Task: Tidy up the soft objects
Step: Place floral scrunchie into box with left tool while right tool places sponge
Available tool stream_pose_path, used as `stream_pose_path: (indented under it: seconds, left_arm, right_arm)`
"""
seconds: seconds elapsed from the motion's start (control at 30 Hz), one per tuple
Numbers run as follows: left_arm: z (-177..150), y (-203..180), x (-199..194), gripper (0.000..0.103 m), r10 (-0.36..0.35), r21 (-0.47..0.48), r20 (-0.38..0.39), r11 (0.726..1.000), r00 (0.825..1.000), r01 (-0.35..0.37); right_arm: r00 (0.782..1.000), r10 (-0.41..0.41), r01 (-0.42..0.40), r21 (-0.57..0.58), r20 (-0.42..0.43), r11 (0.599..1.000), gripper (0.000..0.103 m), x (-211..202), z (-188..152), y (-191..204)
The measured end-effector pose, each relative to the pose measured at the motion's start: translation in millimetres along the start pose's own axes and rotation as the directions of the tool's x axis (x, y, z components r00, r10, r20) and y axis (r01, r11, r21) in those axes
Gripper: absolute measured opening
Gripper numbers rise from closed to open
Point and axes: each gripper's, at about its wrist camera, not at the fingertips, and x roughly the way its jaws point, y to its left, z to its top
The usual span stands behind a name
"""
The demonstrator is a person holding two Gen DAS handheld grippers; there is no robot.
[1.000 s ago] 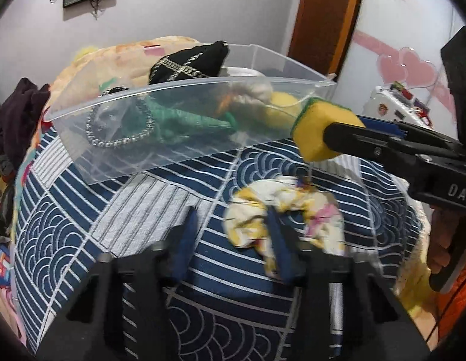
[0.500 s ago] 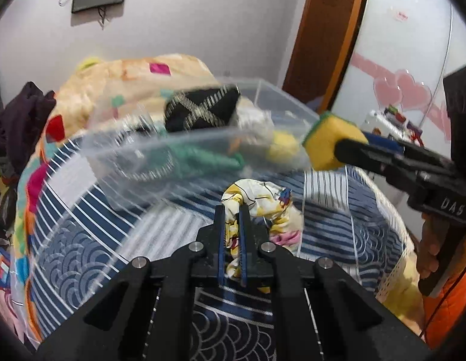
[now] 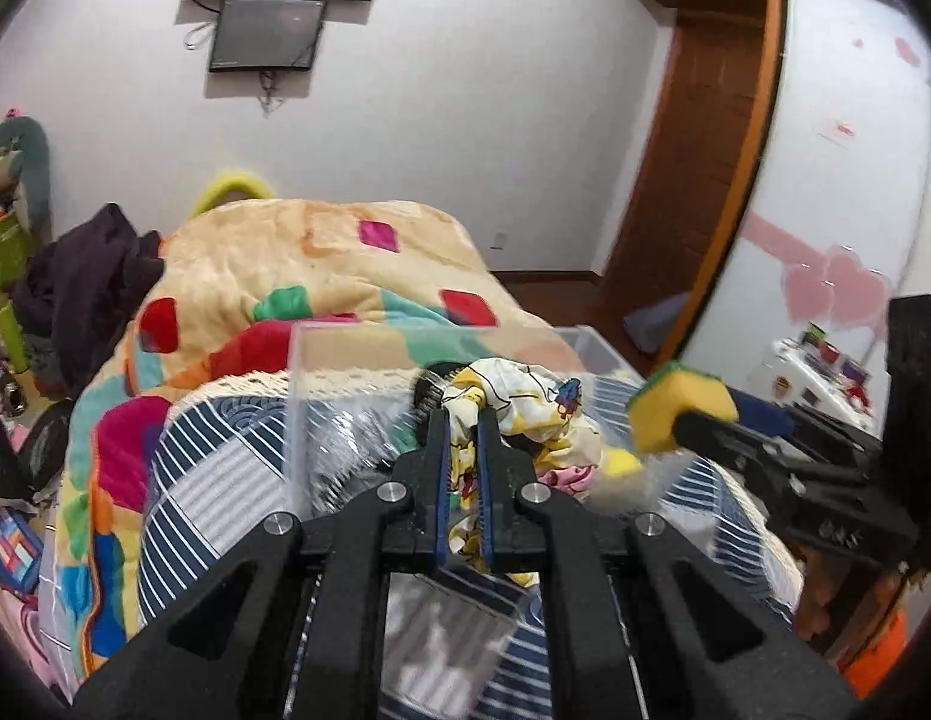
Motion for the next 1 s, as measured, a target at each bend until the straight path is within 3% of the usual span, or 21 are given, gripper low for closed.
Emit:
stream_pose_path:
  seconds: [0.23, 0.43, 0.53, 0.63, 0.8, 1.0]
  left_arm:
    - [-3.4, 11.1, 34.0, 0.007, 0.098, -0.017, -0.026, 0.995, 0.995, -0.098]
    - [-17.4, 12.4, 53.0, 0.01, 0.106, -0.002, -0.093, 0.994, 0.99, -0.107]
    - [-20.5, 11.8, 48.0, 0.019, 0.091, -0.008, -0.092, 0.996, 0.992, -0.093]
    - [-20.9, 14.4, 39.1, 0.033, 0.067, -0.032, -0.089, 0.997, 0.994, -0.07]
    - [-18.9, 16.1, 19.2, 0.034, 0.033, -0.049, -0.069, 0.998, 0.997, -0.037]
    - [-14.2, -3.3, -20.8, 0.034, 0.038, 0.029, 0.02, 0.999, 0.999, -0.039]
  right_arm:
    - [0.997, 0.02, -0.02, -0.001, -0.071, 1.0, 0.055, 36.4, -4.9, 11.0]
    - [0.993, 0.014, -0.016, -0.017, -0.115, 1.0, 0.058, 44.5, -15.8, 14.5]
    - [0.993, 0.014, -0.015, -0.001, -0.116, 1.0, 0.068, 38.6, -15.8, 9.5]
    - [0.993, 0.016, -0.015, 0.009, -0.115, 1.0, 0.071, 34.4, -15.0, 4.2]
    - [0.995, 0.028, -0.026, 0.024, -0.091, 0.999, 0.072, 20.9, -10.3, 0.6]
    - [1.0, 0.017, -0.017, 0.013, -0.003, 1.0, 0.075, -7.5, 0.3, 1.2]
